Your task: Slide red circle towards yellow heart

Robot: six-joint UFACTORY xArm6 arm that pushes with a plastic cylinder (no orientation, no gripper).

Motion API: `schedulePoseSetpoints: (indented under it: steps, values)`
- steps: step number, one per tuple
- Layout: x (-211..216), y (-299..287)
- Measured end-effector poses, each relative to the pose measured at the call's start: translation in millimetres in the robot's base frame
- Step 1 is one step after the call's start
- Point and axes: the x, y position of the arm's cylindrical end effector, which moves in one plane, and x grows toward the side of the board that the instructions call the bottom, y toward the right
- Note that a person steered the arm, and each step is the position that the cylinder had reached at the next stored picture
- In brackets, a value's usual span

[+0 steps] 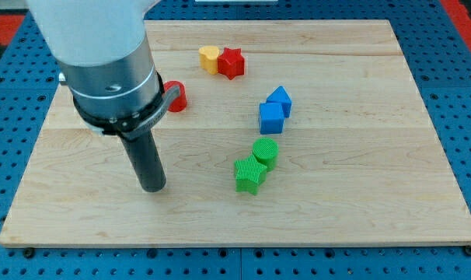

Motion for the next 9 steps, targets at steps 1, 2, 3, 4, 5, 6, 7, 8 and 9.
schedulePoseSetpoints:
  steps: [1, 2, 3, 4, 5, 6, 7, 8, 9]
  values:
    - [-27, 4]
    - [-68, 4]
    - [-103, 4]
    - [-129, 7]
    - [-148, 23]
    - [-160, 31]
    - [-161, 27]
    - [-147, 16]
    - [-151, 9]
